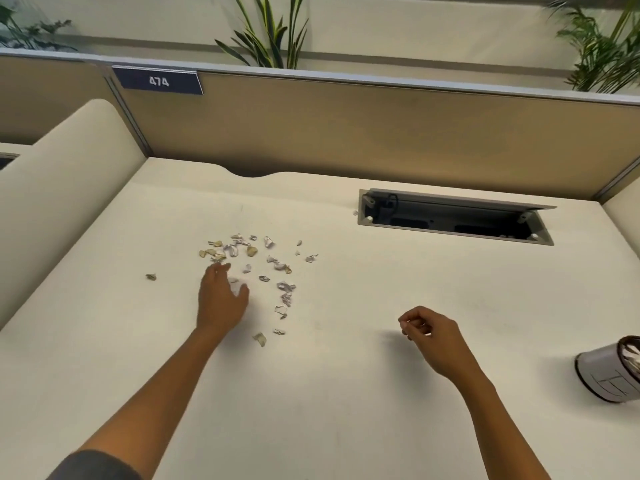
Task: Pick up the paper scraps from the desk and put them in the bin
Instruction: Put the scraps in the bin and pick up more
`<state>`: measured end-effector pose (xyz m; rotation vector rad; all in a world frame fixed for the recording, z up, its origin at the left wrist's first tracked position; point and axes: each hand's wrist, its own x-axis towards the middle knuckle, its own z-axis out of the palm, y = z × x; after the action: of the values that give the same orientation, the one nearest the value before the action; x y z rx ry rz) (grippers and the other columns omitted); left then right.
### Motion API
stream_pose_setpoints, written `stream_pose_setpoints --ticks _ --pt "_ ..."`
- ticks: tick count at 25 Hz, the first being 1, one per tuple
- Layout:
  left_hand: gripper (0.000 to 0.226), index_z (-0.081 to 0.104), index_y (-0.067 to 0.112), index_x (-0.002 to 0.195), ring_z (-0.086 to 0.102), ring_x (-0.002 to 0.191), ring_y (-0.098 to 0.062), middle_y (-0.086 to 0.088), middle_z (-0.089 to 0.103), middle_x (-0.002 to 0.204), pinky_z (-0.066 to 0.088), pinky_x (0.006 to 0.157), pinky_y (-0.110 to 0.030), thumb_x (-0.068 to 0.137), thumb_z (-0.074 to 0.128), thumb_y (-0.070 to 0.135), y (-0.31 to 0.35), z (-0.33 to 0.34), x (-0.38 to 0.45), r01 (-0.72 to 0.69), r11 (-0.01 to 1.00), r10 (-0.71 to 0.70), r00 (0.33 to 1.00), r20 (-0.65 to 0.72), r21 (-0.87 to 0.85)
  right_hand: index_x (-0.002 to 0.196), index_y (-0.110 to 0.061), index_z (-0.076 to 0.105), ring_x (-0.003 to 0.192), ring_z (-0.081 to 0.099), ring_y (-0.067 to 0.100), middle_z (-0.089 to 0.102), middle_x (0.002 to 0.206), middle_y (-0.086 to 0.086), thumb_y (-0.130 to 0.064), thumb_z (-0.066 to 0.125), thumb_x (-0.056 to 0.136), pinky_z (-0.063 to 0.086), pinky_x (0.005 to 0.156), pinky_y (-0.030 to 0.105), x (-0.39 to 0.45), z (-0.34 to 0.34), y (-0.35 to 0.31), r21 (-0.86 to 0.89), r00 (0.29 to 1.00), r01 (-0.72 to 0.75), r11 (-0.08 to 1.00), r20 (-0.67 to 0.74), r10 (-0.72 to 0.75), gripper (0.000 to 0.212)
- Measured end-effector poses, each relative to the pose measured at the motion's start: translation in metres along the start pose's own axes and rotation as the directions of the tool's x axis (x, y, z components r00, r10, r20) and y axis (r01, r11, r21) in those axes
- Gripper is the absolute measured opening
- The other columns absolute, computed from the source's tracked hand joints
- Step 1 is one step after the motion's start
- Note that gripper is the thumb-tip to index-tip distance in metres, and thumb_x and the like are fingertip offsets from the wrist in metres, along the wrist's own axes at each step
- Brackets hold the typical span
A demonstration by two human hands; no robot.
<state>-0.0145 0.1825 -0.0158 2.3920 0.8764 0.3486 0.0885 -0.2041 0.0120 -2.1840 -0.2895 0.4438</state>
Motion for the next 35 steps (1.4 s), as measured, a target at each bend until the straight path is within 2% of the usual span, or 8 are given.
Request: stream_pose_setpoints --ticks 7,12,16,18,22,28,31,35 --pt "0.088 0.011 0.018 0.156 -0.005 0.148 -0.043 -0.026 -0.002 0.16 0.003 0.121 -0.047 0.086 0.064 0.014 -0.025 -0.01 0.079 -0.069 0.98 0.007 0.949 0.316 0.185 0.082 -0.032 0.069 0.07 0.063 0.005 0.07 0.077 -0.01 -0.018 0.064 0.092 0.05 0.063 0.017 0.004 0.025 -0.003 -0.035 0.999 -0.034 0.999 0.04 0.035 0.017" --pt "0.084 0.009 0.027 0.155 0.001 0.149 -0.039 -0.012 0.001 0.163 0.014 0.12 -0.046 0.088 0.057 0.014 -0.022 -0.002 0.094 -0.318 0.826 0.021 0.843 0.538 0.466 0.084 -0.03 0.069 0.07 0.062 0.005 0.07 0.078 -0.011 -0.02 0.063 0.092 0.049 0.064 0.016 0.008 0.038 -0.011 -0.038 0.996 -0.033 0.999 0.08 0.036 0.015" --pt "0.06 0.039 0.008 0.145 0.035 0.137 -0.036 -0.016 0.036 0.15 0.036 0.109 -0.042 0.087 0.052 0.0 -0.022 0.003 0.082 -0.268 0.881 0.087 0.902 0.422 0.39 0.084 -0.033 0.068 0.075 0.063 0.005 0.07 0.083 -0.011 -0.024 0.064 0.093 0.051 0.068 0.016 0.017 0.054 -0.026 -0.056 0.99 -0.014 0.998 0.139 0.022 0.013" --pt "0.036 0.062 0.0 0.116 0.056 0.111 -0.035 -0.018 0.057 0.12 0.049 0.087 -0.042 0.083 0.049 -0.007 -0.023 0.003 0.076 -0.292 0.881 0.169 0.929 0.329 0.371 0.087 -0.032 0.068 0.079 0.063 0.005 0.069 0.088 -0.012 -0.025 0.064 0.093 0.049 0.069 0.014 0.027 0.065 -0.039 -0.086 0.985 0.029 0.996 0.172 -0.014 0.01" --pt "0.019 0.067 0.001 0.078 0.063 0.084 -0.034 -0.014 0.062 0.088 0.044 0.066 -0.034 0.082 0.05 -0.008 -0.023 -0.002 0.065 -0.212 0.916 0.132 0.961 0.244 0.342 0.101 -0.025 0.067 0.089 0.062 0.008 0.064 0.103 -0.008 -0.022 0.062 0.094 0.051 0.079 0.021 0.061 0.094 -0.069 -0.145 0.967 0.163 0.976 0.22 -0.129 0.009" --pt "0.02 0.077 0.005 0.087 0.068 0.087 -0.027 -0.009 0.074 0.091 0.052 0.073 -0.028 0.081 0.059 -0.001 -0.01 -0.005 0.052 -0.05 0.985 0.009 0.971 0.24 0.164 0.147 -0.018 0.037 0.146 0.027 0.022 0.021 0.16 0.004 -0.03 0.057 0.098 0.028 0.116 0.03 0.117 0.144 -0.109 -0.279 0.939 0.283 0.917 0.275 -0.206 0.054" --pt "0.018 0.079 0.01 0.086 0.067 0.077 -0.015 -0.004 0.076 0.088 0.049 0.073 -0.023 0.079 0.064 0.001 -0.004 -0.007 0.037 0.063 0.998 -0.064 0.975 0.212 0.009 0.158 -0.018 0.013 0.154 -0.004 0.023 -0.008 0.166 0.005 -0.043 0.05 0.1 0.013 0.123 0.041 0.13 0.164 -0.111 -0.319 0.944 0.205 0.925 0.315 -0.101 0.073" --pt "0.018 0.078 0.02 0.076 0.064 0.064 -0.003 0.007 0.07 0.069 0.047 0.057 -0.014 0.078 0.067 0.006 -0.001 -0.011 0.021 0.155 0.985 -0.136 0.965 0.224 -0.071 0.158 -0.018 0.013 0.153 -0.008 0.025 -0.01 0.166 0.006 -0.047 0.045 0.101 0.006 0.124 0.041 0.129 0.179 -0.112 -0.342 0.897 0.318 0.884 0.411 -0.164 0.072"
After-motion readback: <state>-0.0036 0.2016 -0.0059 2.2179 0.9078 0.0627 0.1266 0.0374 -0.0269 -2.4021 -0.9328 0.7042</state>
